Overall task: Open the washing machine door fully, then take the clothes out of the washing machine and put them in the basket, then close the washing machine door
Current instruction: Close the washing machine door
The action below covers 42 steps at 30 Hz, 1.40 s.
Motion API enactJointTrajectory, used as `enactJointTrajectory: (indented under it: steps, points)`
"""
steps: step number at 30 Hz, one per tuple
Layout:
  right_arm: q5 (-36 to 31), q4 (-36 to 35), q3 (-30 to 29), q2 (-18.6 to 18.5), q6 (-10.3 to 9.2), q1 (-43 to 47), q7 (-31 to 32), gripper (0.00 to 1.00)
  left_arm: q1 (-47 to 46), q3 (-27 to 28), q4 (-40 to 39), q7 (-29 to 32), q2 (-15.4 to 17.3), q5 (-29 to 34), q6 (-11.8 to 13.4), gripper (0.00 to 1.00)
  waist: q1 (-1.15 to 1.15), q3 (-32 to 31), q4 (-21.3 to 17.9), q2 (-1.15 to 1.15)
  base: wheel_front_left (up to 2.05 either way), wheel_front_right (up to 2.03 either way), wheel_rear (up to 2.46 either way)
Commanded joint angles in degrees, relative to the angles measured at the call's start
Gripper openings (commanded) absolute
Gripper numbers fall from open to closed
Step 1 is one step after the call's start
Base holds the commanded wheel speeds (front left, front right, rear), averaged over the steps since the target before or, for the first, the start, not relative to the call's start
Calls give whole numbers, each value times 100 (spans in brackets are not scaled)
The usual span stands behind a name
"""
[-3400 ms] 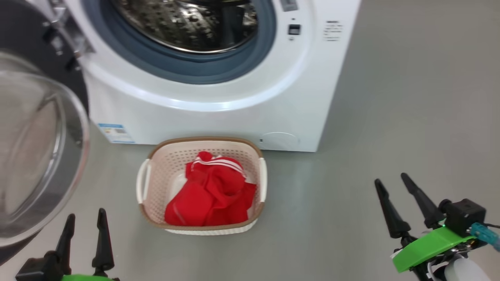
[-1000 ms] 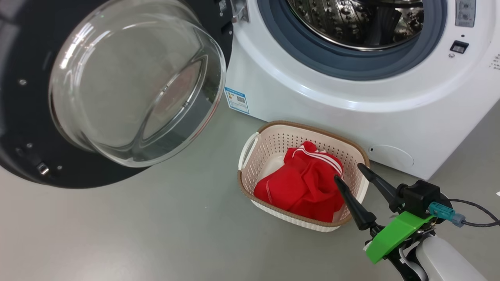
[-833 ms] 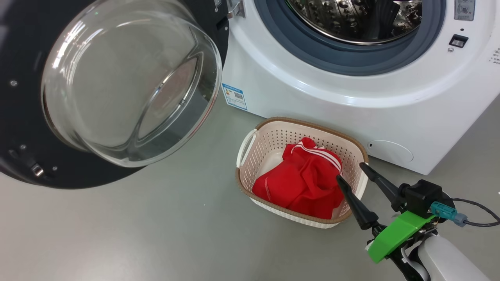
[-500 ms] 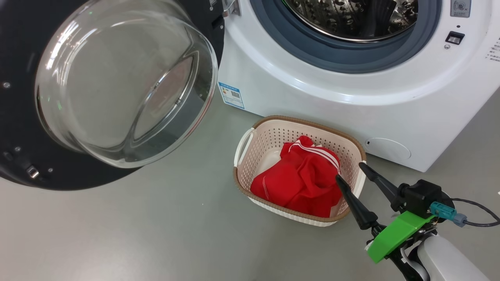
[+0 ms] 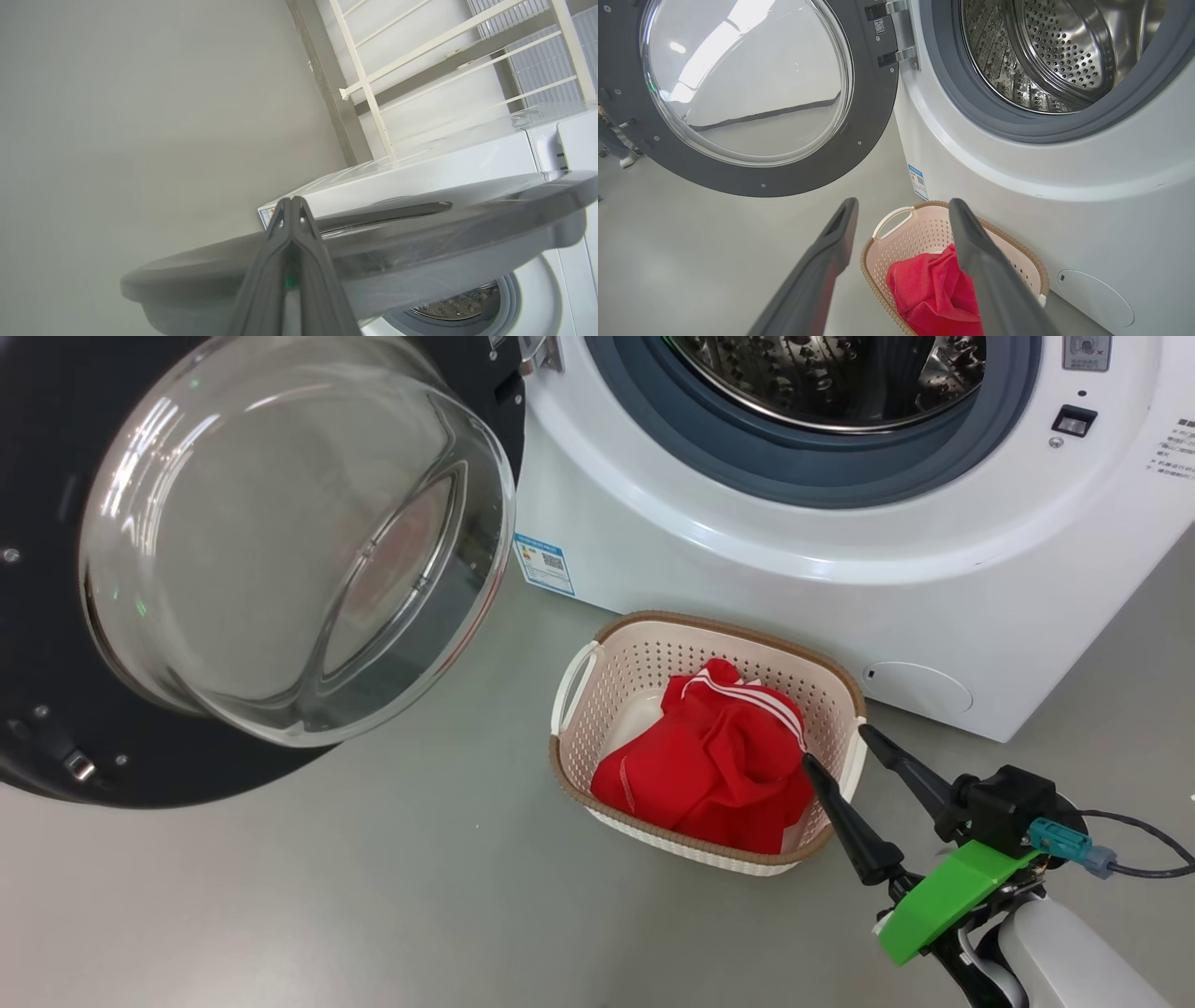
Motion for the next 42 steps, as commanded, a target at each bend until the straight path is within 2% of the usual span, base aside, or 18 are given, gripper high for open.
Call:
enactJointTrajectory:
  steps: [1, 7, 16, 22, 31, 42]
  points:
    - [-23, -118, 83, 16, 9, 20, -68, 100, -36, 47, -219, 177, 271, -93, -18, 0, 0, -18, -7, 0, 0, 0, 0]
    - [-29, -126, -15, 74, 9, 74, -68, 100, 466, -78, -1081, 1019, 227, -446, -24, 0, 0, -102, -18, 0, 0, 0, 0]
    - [-36, -161, -158, 187, 9, 244, -68, 100, 1605, -220, -3155, 2146, 241, -1166, -25, 0, 0, -266, -68, 0, 0, 0, 0]
    - [-55, -196, -262, 236, 9, 345, -68, 100, 2170, -330, -4372, 2647, 191, -1550, -26, 0, 0, -323, -150, 0, 0, 0, 0]
    - [-88, -240, -360, 248, 9, 361, -68, 100, 2598, -525, -5692, 3070, -28, -1931, -26, 0, 0, -297, -397, 0, 0, 0, 0]
    - [-120, -288, -444, 380, 9, 273, -68, 100, 2246, -1114, -6312, 2900, -759, -1800, -26, 0, 0, -195, -1130, 0, 0, 0, 0]
